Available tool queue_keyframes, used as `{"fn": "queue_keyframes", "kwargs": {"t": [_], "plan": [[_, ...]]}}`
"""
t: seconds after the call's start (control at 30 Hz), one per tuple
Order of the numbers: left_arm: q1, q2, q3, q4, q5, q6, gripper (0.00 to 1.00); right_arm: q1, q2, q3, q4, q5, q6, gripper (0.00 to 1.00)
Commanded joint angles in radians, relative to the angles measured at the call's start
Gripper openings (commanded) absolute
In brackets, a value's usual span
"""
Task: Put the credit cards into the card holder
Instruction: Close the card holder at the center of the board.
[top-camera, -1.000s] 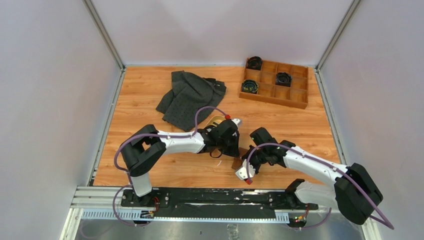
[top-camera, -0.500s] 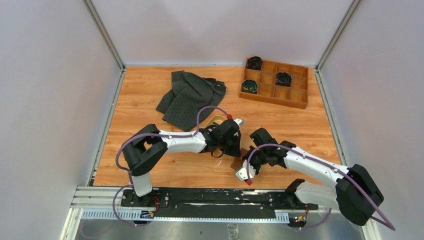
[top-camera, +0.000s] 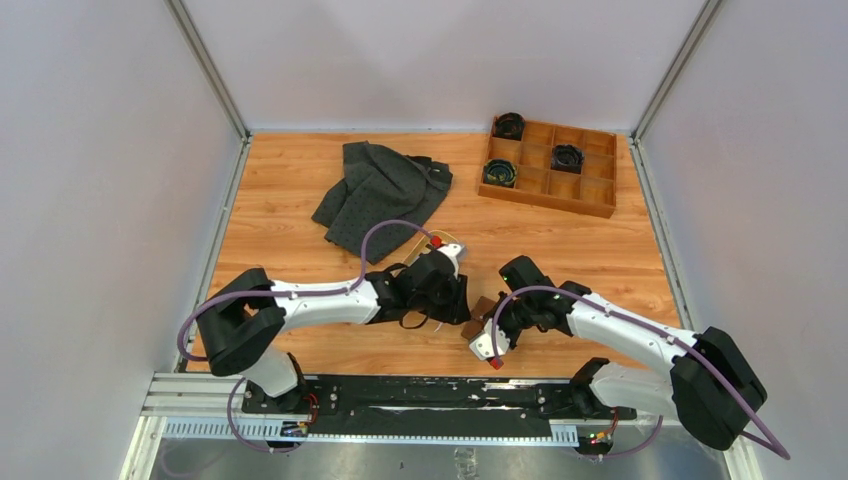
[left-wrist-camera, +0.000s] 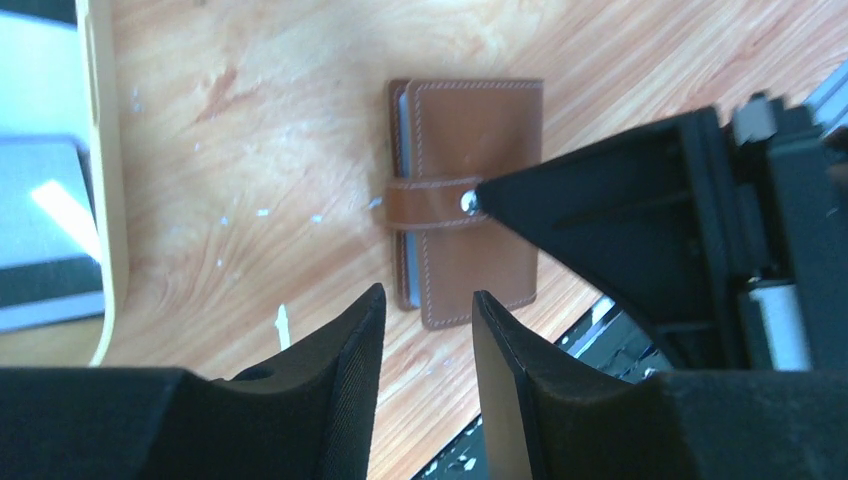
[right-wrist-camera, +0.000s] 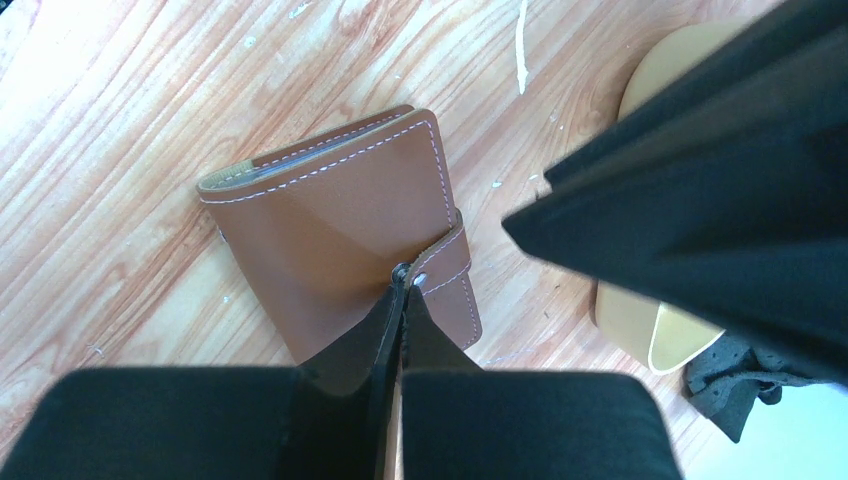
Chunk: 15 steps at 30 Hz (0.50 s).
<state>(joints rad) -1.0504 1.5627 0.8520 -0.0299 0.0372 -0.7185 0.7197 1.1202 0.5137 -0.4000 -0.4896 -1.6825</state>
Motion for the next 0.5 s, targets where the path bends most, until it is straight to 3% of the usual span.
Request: {"fn": "queue_keyframes", "kwargs": {"t": [0.0, 0.47], "plan": [[-0.004, -0.038, -0.084, 0.063, 0.005, -0.041, 0.42, 0.024, 0.042, -0.044, -0.154, -0.009, 0.043, 0.00], [-0.001, 0.089, -0.066, 0.163, 0.117, -0.058, 0.48, 0.025, 0.044, -0.046, -0.151, -0.003, 0.043, 0.00]]}}
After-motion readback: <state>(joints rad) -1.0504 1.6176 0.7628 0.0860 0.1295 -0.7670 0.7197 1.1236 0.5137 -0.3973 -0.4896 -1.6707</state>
